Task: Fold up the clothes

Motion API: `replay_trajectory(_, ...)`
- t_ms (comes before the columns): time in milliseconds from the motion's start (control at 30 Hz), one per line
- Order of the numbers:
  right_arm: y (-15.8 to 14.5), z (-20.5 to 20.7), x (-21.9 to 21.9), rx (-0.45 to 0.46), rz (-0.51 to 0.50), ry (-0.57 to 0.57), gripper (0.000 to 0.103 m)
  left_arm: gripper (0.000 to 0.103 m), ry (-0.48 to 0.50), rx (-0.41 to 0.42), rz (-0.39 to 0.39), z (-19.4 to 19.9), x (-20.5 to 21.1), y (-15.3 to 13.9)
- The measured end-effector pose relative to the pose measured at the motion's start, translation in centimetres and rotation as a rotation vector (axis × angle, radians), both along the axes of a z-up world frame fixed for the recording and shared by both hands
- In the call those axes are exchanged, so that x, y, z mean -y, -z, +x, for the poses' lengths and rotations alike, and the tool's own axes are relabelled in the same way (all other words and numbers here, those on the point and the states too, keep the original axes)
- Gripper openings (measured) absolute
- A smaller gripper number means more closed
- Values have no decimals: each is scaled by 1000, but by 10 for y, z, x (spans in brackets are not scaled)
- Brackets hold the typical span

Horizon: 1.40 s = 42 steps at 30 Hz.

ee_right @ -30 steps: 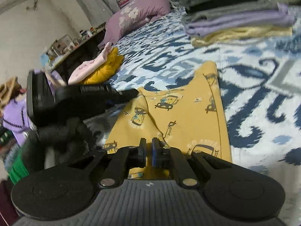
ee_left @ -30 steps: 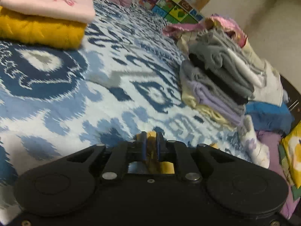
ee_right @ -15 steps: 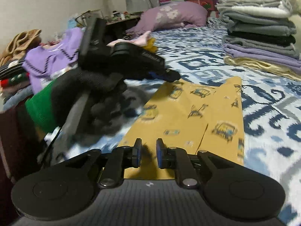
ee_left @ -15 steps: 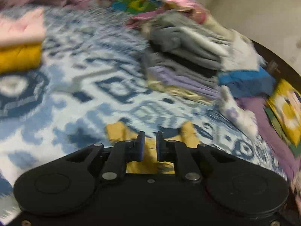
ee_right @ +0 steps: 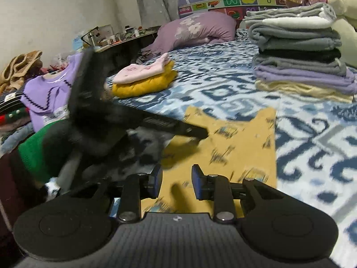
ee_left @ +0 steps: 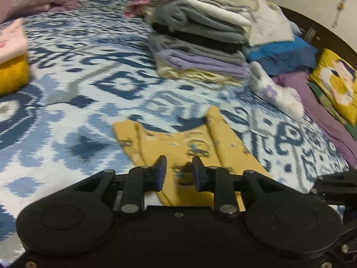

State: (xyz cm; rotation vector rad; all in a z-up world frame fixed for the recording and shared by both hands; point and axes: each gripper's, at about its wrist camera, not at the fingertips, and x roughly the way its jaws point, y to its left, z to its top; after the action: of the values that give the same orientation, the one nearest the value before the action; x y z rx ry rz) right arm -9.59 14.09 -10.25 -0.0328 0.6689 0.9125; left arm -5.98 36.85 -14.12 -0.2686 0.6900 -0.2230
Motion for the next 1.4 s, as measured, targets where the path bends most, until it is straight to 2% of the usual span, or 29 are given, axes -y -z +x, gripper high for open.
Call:
replay_trajectory(133,1,-8,-7,11,-33,-62,31,23,-94,45,-56,1,-12,-3)
replay_trajectory(200,7,-25,-15,56,-107,-101,31,23,-119,37,-86,5,-15,0)
replay_trajectory(267,22,-32,-21,7,-184,-135,33,23,-143,42,-95,5,-18,0)
replay_trajectory(400,16,-39,-7,-21,-113,-109,30,23,-186,52,-114,4,-25,-1)
replay_trajectory(467,7,-34,-4,10,-75,-65,31,23,-180,56,-149,2,-29,-2)
replay_trajectory(533,0,-21,-5,32,-45,-42,31,23,-163,47,-176,3,-29,0)
replay_trajectory(600,-5,0,-12,16,19,-27,31,23,-172,29,-178,5,-29,4)
replay_trajectory(733,2,45,-32,-58,90,17,31,23,-190,-7,-186,9,-30,12)
replay_trajectory(800,17,69,-42,-152,97,39,31,23,-197,-18,-206,9,-35,13)
replay_trajectory(833,27,80,-46,-224,66,49,30,23,-200,-22,-212,9,-37,15)
replay_trajectory(867,37,87,-43,-276,76,66,23,23,-203,-24,-219,10,-38,16)
replay_trajectory(933,44,92,-32,-335,130,85,20,23,-208,-26,-226,11,-39,17)
replay_trajectory(1033,43,81,-22,-322,123,82,20,23,-215,-25,-208,11,-37,18)
replay_trajectory(1167,33,48,-10,-258,72,68,23,24,-229,-9,-194,6,-36,14)
replay_trajectory(1233,26,35,0,-221,43,65,24,26,-238,19,-155,-2,-32,5)
replay_trajectory(1333,14,8,31,-165,36,73,28,26,-237,52,-118,-21,-26,-8)
replay_trajectory(1400,11,-7,55,-159,49,99,28,26,-227,69,-96,-38,-18,-16)
